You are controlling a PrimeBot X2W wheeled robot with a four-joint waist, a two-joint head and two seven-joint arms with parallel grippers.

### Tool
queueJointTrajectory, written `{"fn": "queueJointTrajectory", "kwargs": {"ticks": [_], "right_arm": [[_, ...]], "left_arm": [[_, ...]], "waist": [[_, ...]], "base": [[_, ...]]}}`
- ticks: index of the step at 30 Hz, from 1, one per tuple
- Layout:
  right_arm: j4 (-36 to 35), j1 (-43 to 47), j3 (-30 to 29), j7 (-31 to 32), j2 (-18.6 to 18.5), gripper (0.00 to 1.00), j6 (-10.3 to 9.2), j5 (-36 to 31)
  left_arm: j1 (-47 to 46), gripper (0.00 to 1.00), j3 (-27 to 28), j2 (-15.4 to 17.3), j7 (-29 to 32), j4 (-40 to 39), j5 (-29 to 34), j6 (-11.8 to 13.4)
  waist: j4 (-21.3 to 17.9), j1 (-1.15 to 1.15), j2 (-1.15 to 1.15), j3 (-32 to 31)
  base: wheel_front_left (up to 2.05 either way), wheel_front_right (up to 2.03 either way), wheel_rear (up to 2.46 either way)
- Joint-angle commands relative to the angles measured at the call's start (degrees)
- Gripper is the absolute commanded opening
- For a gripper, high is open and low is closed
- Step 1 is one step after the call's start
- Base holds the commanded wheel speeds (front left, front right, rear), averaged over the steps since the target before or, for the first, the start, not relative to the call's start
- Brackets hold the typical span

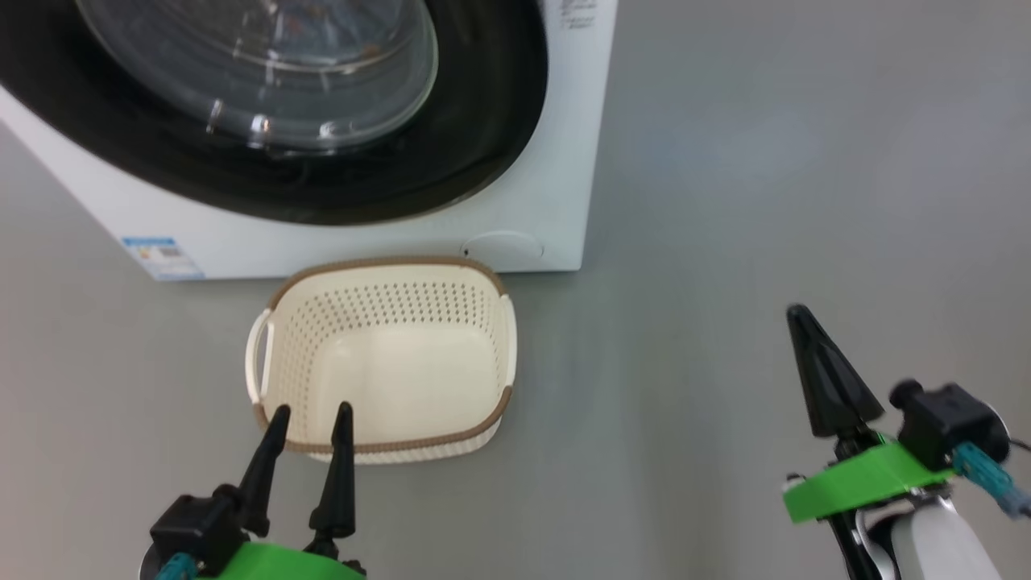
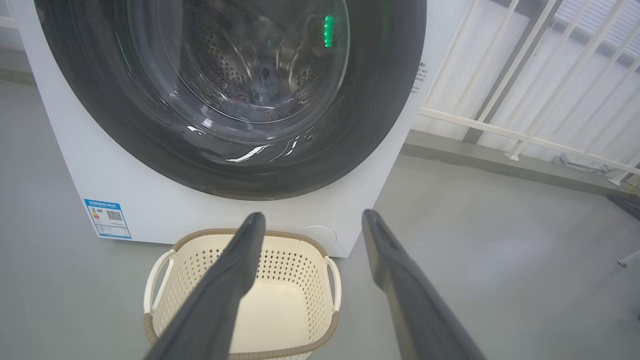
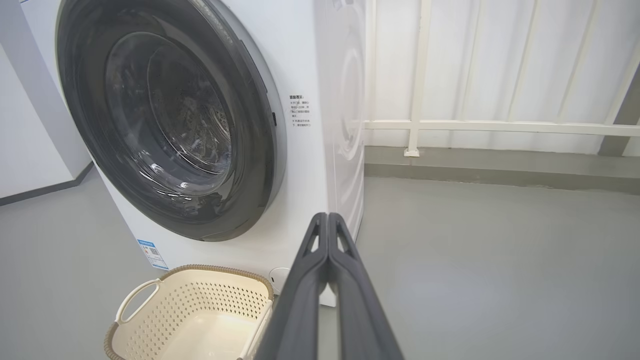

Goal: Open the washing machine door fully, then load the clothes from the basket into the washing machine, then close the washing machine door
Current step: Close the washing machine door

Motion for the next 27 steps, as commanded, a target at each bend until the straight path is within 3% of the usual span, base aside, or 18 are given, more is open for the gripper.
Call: {"fn": "queueJointTrajectory", "kwargs": {"ticks": [1,17,19,21,22,27], "right_arm": [[-2.2,0.8,0.6,-0.3,0.6,0.0,-0.34,-0.9],[-8.7,10.4,-4.5,0.1,3.3,0.0,-0.34,-2.8],[-9.0,11.2,-4.8,0.2,3.4,0.2,-0.34,-2.9],[-9.1,11.8,-5.0,0.2,3.4,0.49,-0.34,-2.3],[-9.1,12.0,-5.2,0.2,3.4,1.0,-0.34,-2.0],[-8.8,12.7,-5.2,0.1,3.4,1.0,-0.34,-1.2]], "left_arm": [[0.0,1.0,2.3,0.8,-0.4,-1.0,0.6,-0.5],[3.4,1.0,6.0,0.8,-0.4,-0.9,-0.1,0.6],[3.7,1.0,6.2,0.8,-0.4,-0.8,-0.1,0.6],[4.0,1.0,6.4,0.8,-0.4,-0.6,0.0,0.6],[4.2,1.0,6.4,0.8,-0.4,-0.4,0.0,0.5],[4.6,1.0,6.6,0.8,-0.4,0.1,0.2,0.5]], "waist": [[-3.2,0.0,0.0,-3.7],[-3.7,0.0,0.0,-7.8],[-3.8,0.0,0.0,-8.1],[-3.9,0.0,0.0,-8.3],[-4.0,0.0,0.0,-8.5],[-4.2,0.0,0.0,-9.1]], "base": [[0.0,0.0,0.0],[0.0,0.0,0.0],[0.0,0.0,0.0],[0.0,0.0,0.0],[0.0,0.0,0.0],[0.0,0.0,0.0]]}}
